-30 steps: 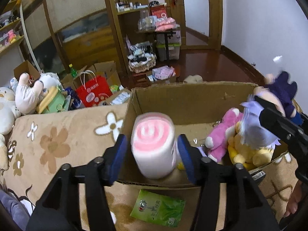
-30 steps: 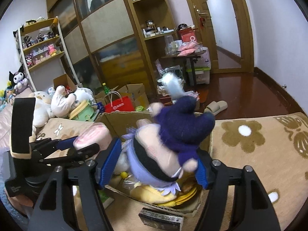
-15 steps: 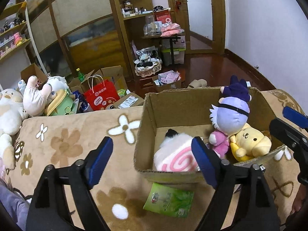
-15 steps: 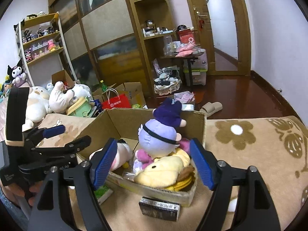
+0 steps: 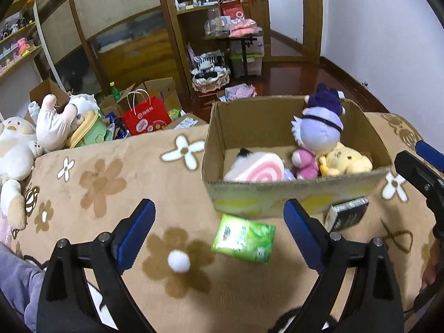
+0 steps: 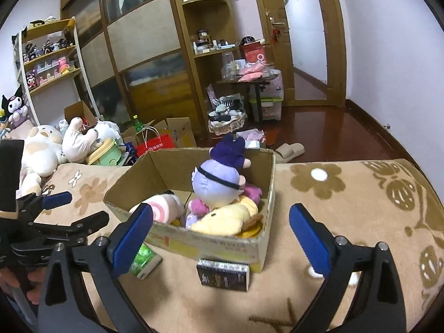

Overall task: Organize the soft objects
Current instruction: 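Lower the left gripper to the green tissue pack while the right gripper approaches the black card box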

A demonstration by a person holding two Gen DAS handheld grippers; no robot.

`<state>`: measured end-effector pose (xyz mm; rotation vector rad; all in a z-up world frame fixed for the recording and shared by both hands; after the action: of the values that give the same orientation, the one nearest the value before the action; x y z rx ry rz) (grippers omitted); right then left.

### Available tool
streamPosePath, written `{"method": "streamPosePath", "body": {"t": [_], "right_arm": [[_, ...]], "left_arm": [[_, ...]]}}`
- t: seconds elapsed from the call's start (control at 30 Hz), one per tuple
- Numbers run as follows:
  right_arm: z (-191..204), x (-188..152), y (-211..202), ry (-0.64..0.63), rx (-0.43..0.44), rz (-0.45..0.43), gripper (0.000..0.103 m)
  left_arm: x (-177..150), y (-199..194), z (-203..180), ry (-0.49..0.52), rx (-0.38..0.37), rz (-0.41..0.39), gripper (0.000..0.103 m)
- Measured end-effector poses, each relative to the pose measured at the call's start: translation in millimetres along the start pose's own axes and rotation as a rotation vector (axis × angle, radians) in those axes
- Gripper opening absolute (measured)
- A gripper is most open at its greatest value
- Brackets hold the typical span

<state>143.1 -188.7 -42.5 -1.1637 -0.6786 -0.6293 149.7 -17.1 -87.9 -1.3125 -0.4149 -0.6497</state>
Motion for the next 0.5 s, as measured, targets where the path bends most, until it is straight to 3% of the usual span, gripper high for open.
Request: {"method": "streamPosePath", "body": {"t": [0.5], "right_arm": [[7,-32,-16,-0.036,-0.048,0.06,0.103]], "left_arm": [[-30,-20,4,0.038,0.013,0.044,0.093]]}}
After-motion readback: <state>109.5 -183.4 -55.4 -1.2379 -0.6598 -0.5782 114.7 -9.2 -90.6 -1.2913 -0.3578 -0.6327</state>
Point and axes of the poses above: each gripper's, at about its wrist camera, not at the fingertips, and y roughly the way its jaws point, z to its left, x to its top, the point moved 8 cm from there along y, roughly the way its jaws point, and after that the axes turned 7 degrees about x, right-handed, at the moved point
